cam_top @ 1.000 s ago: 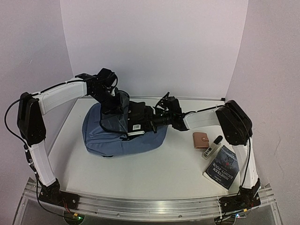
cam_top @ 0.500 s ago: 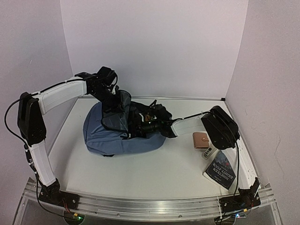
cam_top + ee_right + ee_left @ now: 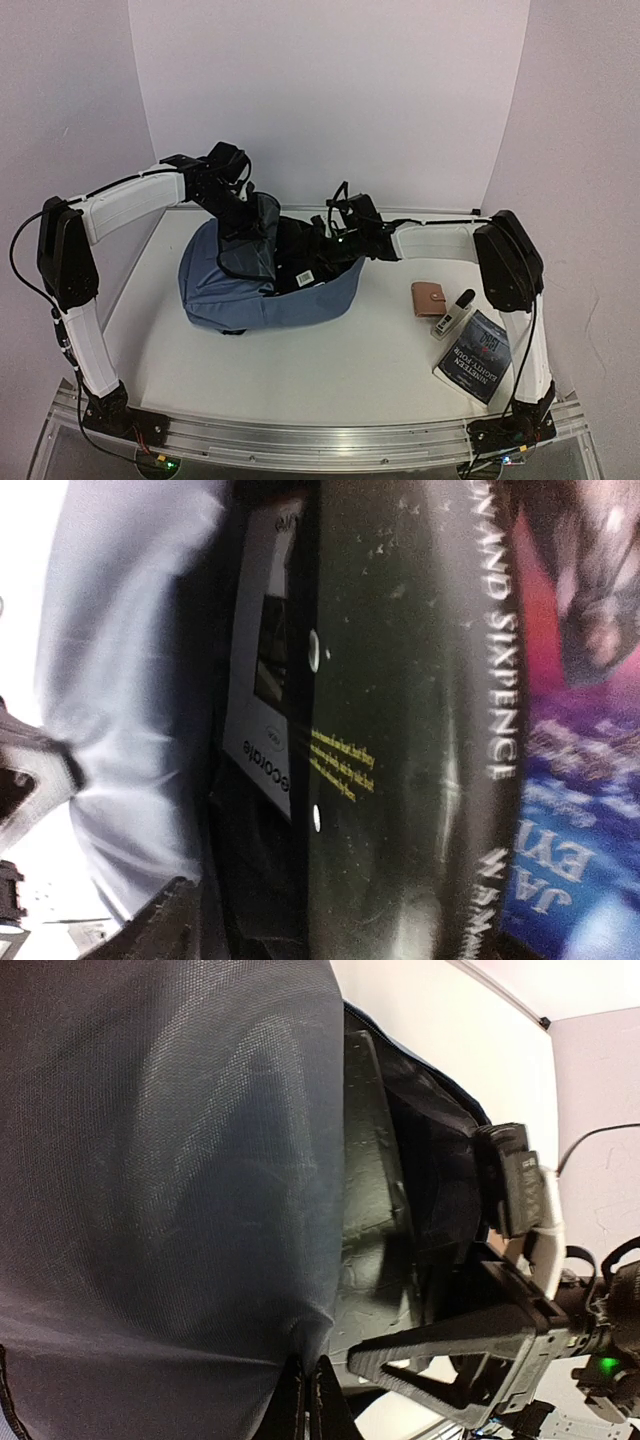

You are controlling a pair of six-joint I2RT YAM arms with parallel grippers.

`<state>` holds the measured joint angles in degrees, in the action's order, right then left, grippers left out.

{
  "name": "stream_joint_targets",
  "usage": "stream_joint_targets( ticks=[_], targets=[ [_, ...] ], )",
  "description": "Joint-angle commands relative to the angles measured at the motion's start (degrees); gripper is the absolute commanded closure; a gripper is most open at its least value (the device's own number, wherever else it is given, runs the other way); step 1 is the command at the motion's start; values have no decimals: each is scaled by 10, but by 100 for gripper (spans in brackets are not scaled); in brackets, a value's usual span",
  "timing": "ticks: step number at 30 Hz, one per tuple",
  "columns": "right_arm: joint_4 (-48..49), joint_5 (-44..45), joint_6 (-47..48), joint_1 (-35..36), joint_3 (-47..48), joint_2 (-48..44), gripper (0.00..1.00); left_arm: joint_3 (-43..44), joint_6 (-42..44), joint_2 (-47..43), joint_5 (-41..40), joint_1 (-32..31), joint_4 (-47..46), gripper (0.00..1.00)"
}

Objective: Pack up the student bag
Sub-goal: Place the book in the student bag.

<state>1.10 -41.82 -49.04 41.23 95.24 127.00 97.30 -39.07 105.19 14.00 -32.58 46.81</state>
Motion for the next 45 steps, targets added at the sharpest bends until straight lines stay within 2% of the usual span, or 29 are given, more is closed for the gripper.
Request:
stream_joint_targets(
  ticks=[1,4,7,9,11,13,15,18,19,20,22,24,27,33,35,42,45],
  targets=[
    [-44,19,43,4,9,-19,39,7,-3,-30,20,-4,-60,100],
    [-46,8,31,6,16,3,54,7,-2,-29,18,-4,-60,100],
    [-41,-4,14,12,31,26,75,6,-3,-27,18,-4,-61,100],
    [42,-32,-42,15,30,43,89,5,-3,-26,19,-4,-65,100],
    [194,-58,-158,15,5,55,99,5,-4,-25,19,-4,-66,100],
    [332,-55,-251,15,-9,64,100,6,-4,-23,19,-4,-66,100],
    [405,-47,-308,21,-7,75,100,7,-5,-21,21,-4,-67,100],
    [397,-34,-301,39,12,92,100,11,-6,-17,23,-4,-65,100],
    [373,-26,-277,46,21,96,99,12,-6,-16,24,-4,-63,100],
    [317,-15,-242,52,34,98,89,14,-6,-15,23,-4,-60,100],
    [186,19,-157,57,52,92,58,16,-5,-13,23,-3,-56,100],
    [110,46,-110,51,48,65,35,17,-4,-13,23,-3,-57,100],
    [38,91,-34,41,25,13,17,16,-4,-11,26,-3,-62,100],
    [-79,156,19,40,17,-24,15,3,-4,-16,26,-3,-72,100],
    [-89,161,19,40,11,-25,18,0,-4,-18,26,-3,-73,100],
    [-86,98,-12,40,50,41,33,-6,-4,-22,22,-2,-75,100],
    [-13,73,-38,50,76,65,35,-11,-5,-20,27,-2,-82,100]
  ],
)
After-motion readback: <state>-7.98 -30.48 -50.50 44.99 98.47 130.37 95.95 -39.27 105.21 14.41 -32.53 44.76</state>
